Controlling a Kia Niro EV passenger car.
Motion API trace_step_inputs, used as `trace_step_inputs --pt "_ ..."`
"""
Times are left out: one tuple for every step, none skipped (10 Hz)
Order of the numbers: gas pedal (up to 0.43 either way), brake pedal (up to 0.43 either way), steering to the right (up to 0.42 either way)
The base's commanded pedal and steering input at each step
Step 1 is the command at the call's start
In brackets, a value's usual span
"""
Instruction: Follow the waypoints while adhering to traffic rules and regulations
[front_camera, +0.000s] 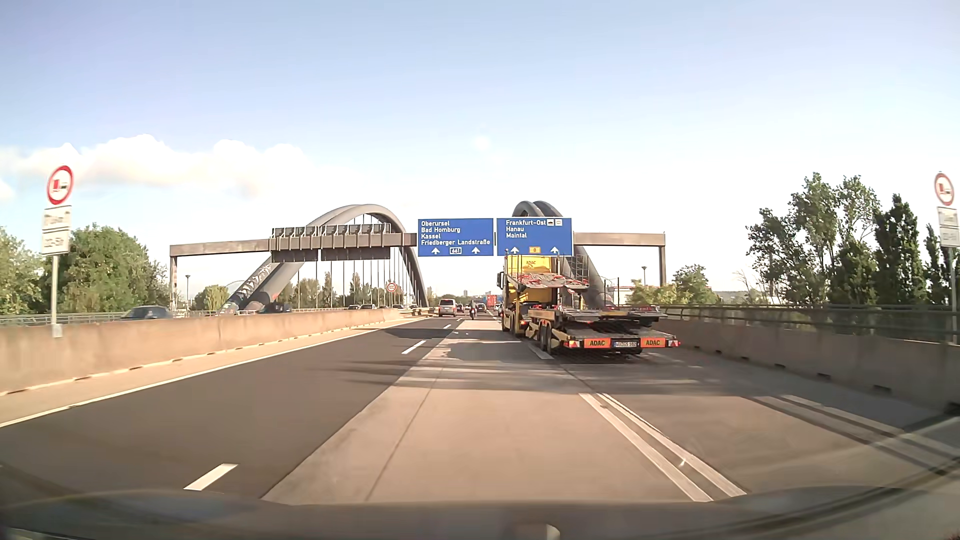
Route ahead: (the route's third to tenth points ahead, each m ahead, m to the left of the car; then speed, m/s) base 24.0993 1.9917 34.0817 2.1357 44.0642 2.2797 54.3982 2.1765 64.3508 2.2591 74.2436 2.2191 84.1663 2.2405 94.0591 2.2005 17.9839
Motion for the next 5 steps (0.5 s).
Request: trace_step_inputs --pt "0.000 0.098 0.001" --pt "0.000 0.098 0.001" --pt "0.000 0.098 0.001" --pt "0.000 0.098 0.001" --pt "0.000 0.098 0.001"
